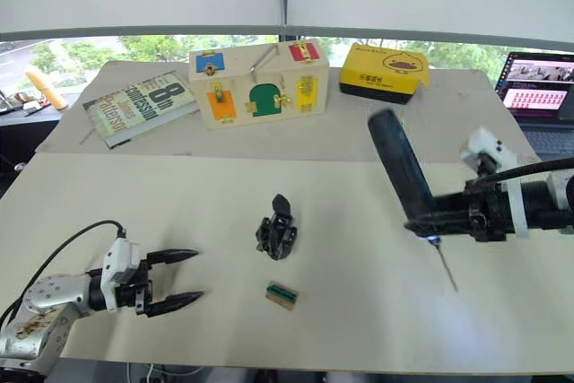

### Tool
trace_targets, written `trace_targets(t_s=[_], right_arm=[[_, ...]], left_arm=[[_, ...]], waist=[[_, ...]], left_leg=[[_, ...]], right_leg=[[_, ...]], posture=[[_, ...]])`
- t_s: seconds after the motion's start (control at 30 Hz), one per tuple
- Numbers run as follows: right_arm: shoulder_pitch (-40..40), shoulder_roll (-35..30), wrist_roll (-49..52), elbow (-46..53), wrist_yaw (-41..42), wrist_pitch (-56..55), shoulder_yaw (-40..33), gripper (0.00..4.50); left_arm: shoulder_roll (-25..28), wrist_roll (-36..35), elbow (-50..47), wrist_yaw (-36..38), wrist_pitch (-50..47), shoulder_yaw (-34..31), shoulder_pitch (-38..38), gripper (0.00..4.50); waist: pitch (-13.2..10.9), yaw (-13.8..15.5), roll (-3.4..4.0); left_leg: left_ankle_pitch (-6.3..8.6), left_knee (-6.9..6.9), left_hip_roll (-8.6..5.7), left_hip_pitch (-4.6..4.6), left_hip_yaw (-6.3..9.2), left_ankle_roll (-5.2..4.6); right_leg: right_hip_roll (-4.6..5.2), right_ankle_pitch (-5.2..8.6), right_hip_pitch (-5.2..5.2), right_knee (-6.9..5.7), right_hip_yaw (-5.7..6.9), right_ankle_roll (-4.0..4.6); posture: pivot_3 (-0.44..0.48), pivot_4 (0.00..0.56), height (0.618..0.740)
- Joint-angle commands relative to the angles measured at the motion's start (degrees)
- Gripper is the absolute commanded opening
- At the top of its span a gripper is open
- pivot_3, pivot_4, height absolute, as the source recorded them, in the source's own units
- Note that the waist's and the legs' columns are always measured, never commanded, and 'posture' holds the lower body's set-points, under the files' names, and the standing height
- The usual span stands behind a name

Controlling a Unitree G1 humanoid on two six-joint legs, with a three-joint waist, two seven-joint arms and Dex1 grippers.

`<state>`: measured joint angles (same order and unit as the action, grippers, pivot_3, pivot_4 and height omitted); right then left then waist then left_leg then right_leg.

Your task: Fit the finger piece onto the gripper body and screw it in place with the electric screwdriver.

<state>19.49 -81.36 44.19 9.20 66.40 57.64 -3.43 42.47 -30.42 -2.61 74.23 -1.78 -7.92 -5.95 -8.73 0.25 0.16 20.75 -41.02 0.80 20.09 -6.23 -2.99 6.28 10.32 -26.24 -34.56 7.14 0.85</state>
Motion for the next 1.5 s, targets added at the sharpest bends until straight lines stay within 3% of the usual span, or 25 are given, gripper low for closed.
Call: trace_targets(t_s=[0.03, 0.27, 0.5, 0.57, 0.67, 0.73, 0.93, 1.1, 1.17, 1.27, 1.33, 1.5], right_arm=[[4.52, -0.06, -12.28, -6.0, 0.08, -1.34, 10.52, 1.92], [9.74, 4.58, -26.67, -18.03, 5.43, -6.3, 23.55, 1.92], [11.33, 9.6, -32.91, -25.06, 8.9, -13.28, 25.22, 1.92], [11.43, 10.25, -33.95, -25.57, 9.52, -14.49, 24.7, 2.96], [12.23, 11.06, -34.54, -26.19, 9.98, -14.27, 23.33, 3.91], [12.91, 9.86, -35.11, -26.81, 10.66, -15.55, 21.88, 4.45], [11.94, 3.81, -34.26, -26.39, 14.32, -20.68, 15.67, 4.45], [5.49, 4.29, -28.0, -23.71, 17.27, -35.29, 2.25, 4.45], [-0.9, 6.59, -25.12, -20.41, 19.64, -43.28, -4.51, 4.45], [-8.91, 15.63, -16.93, -12.45, 22.03, -50.43, -13.96, 4.45], [-12.68, 21.09, -13.74, -8.43, 24.21, -57.12, -15.73, 4.45], [-15.88, 30.52, -12.7, -1.73, 19.16, -60.74, -14.52, 4.45]], left_arm=[[2.36, -5.54, -5.78, 3.21, -2.25, -3.71, -0.77, 4.47], [1.49, -4.64, -9.65, -0.24, -3.62, -4.67, -2.78, 4.47], [0.21, -1.73, -10.59, -1.89, -1.13, -4.27, -4.36, 4.47], [0.07, -1.32, -10.53, -2.44, -0.82, -4.4, -4.23, 4.5], [-0.12, -0.9, -10.63, -3.82, -1.18, -4.77, -3.99, 4.5], [0.5, 0.32, -10.52, -5.84, -2.16, -5.14, -4.14, 4.5], [1.71, 3.31, -8.45, -9.51, -1.83, -7.53, -4.49, 4.5], [3.04, 6.91, -5.41, -10.47, 2.28, -10.54, -6.38, 4.5], [3.77, 8.18, -3.98, -10.28, 3.91, -11.6, -7.51, 4.5], [4.61, 8.4, -2.28, -9.39, 4.89, -13.22, -9.53, 4.5], [4.3, 9.07, -1.44, -9.88, 6.09, -13.64, -10.23, 4.5], [2.72, 10.24, -2.13, -12.96, 7.51, -14.06, -10.92, 4.5]], waist=[[-0.04, -0.32, -0.04], [-0.34, -0.46, 0.46], [-0.33, -0.95, 0.18], [-0.3, -0.96, 0.05], [-0.25, -0.96, -0.16], [-0.25, -1.02, -0.21], [-0.41, -0.63, 0.34], [-0.41, -0.84, 0.38], [-0.39, -0.86, 0.25], [-0.43, -0.85, 0.14], [-0.45, -0.75, 0.18], [-0.45, -0.34, 0.17]], left_leg=[[0.0, -0.01, 0.0, 0.01, -0.01, 0.0], [-0.02, 0.0, -0.05, 0.0, -0.23, 0.03], [-0.05, -0.24, 0.01, -0.09, -0.31, 0.11], [-0.05, -0.35, 0.02, -0.12, -0.32, 0.11], [-0.05, -0.57, 0.05, -0.15, -0.3, 0.12], [-0.04, -0.67, 0.05, -0.16, -0.31, 0.11], [-0.06, -0.7, 0.01, -0.1, -0.33, 0.1], [-0.05, -0.66, 0.07, -0.1, -0.32, 0.11], [-0.05, -0.66, 0.07, -0.1, -0.34, 0.12], [-0.05, -0.66, 0.08, -0.13, -0.35, 0.12], [-0.05, -0.67, 0.07, -0.18, -0.36, 0.12], [-0.05, -0.69, 0.05, -0.34, -0.41, 0.12]], right_leg=[[0.01, -0.01, 0.0, 0.01, -0.01, -0.02], [-0.4, 0.03, -0.02, 0.03, 0.04, -0.22], [-0.76, 0.06, 0.17, 0.05, -0.08, -0.27], [-0.76, 0.09, 0.23, 0.04, -0.11, -0.33], [-0.74, 0.05, 0.3, -0.03, -0.13, -0.37], [-0.65, 0.01, 0.3, -0.13, -0.15, -0.34], [-0.2, -0.05, 0.07, -0.45, -0.17, -0.16], [-0.67, -0.04, 0.09, -0.46, -0.1, -0.13], [-0.7, -0.04, 0.11, -0.44, -0.13, -0.14], [-0.74, -0.03, 0.16, -0.44, -0.16, -0.17], [-0.74, -0.02, 0.19, -0.47, -0.2, -0.18], [-0.68, -0.03, 0.29, -0.48, -0.31, -0.19]], posture=[[0.0, 0.15, 0.74], [0.0, 0.15, 0.74], [0.0, 0.15, 0.74], [0.0, 0.15, 0.74], [0.0, 0.15, 0.74], [0.0, 0.15, 0.74], [0.0, 0.15, 0.74], [0.0, 0.15, 0.74], [0.0, 0.15, 0.74], [0.0, 0.15, 0.74], [0.0, 0.15, 0.74], [0.0, 0.15, 0.74]])
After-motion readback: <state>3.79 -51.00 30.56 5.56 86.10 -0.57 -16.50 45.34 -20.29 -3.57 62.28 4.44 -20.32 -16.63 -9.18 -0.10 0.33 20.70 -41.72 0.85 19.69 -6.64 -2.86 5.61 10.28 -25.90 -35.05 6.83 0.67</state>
